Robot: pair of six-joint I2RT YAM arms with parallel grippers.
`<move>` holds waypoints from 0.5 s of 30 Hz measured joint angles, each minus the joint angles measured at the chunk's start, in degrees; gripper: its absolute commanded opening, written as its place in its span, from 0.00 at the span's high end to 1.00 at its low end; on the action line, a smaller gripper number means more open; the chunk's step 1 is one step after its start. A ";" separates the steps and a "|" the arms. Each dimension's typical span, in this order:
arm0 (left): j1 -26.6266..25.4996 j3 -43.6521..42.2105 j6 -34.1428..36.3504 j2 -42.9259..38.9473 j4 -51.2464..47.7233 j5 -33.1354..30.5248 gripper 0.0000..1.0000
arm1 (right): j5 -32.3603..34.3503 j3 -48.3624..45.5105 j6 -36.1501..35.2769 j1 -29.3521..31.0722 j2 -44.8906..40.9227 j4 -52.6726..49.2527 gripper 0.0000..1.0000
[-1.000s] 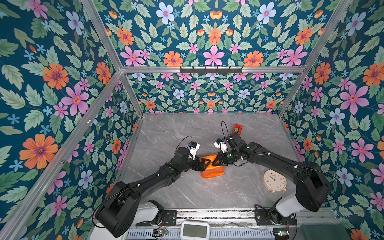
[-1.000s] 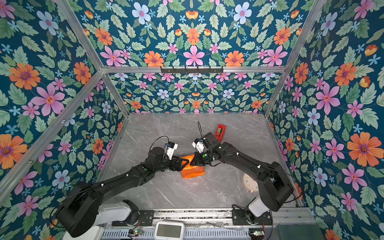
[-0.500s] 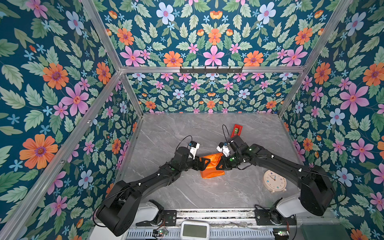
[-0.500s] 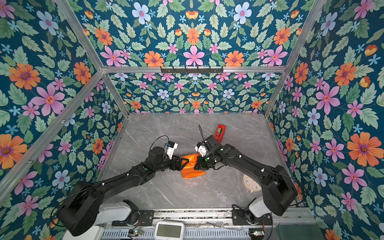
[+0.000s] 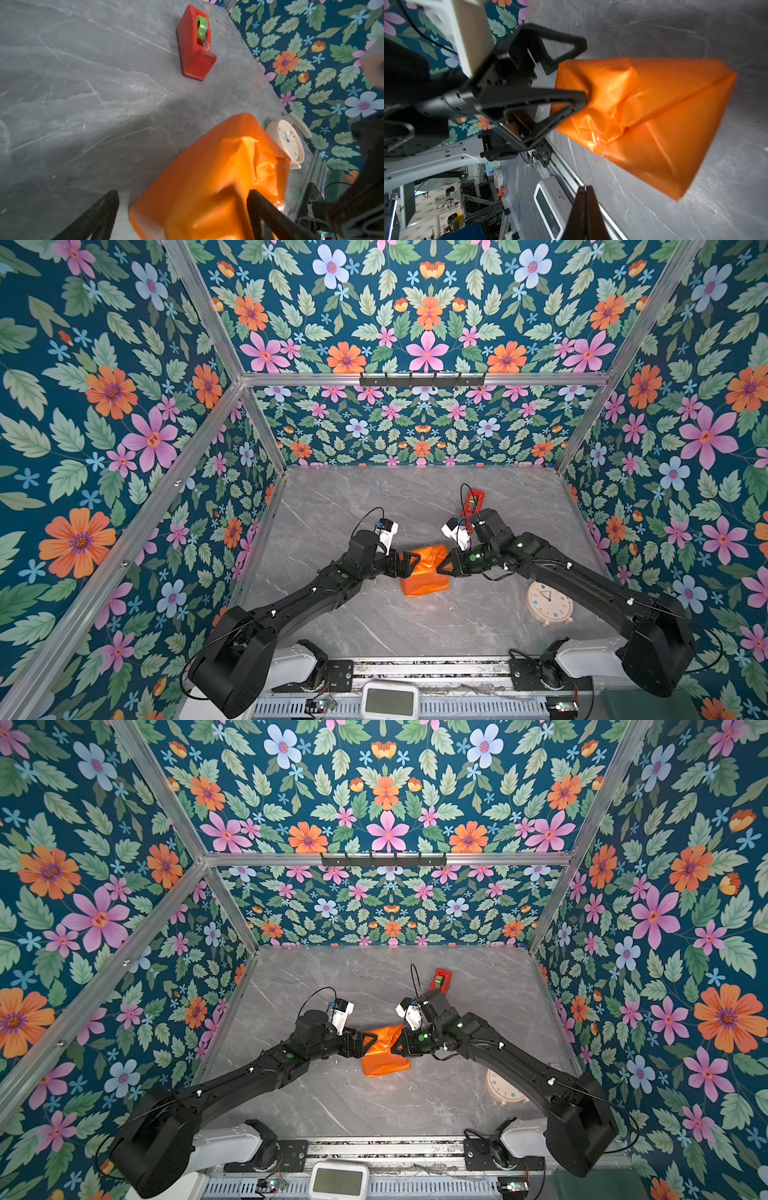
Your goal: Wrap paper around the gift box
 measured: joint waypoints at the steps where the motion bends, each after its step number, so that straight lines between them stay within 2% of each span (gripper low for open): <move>1: 0.00 0.68 -0.04 -0.28 0.42 -0.09 0.00 | 0.79 -1.66 -0.33 0.39 -0.94 0.39 0.96; 4: 0.00 2.56 -0.42 -0.98 1.25 -0.61 0.00 | 2.49 -5.57 -0.72 1.73 -1.77 2.54 0.96; 8: 0.79 3.69 0.11 -3.26 0.74 -1.81 0.00 | 3.85 -6.71 -0.68 3.48 2.56 8.17 0.99; 15: 7.15 2.64 0.35 -8.52 -1.88 -6.10 0.00 | 7.15 1.51 0.37 3.28 10.95 14.71 0.99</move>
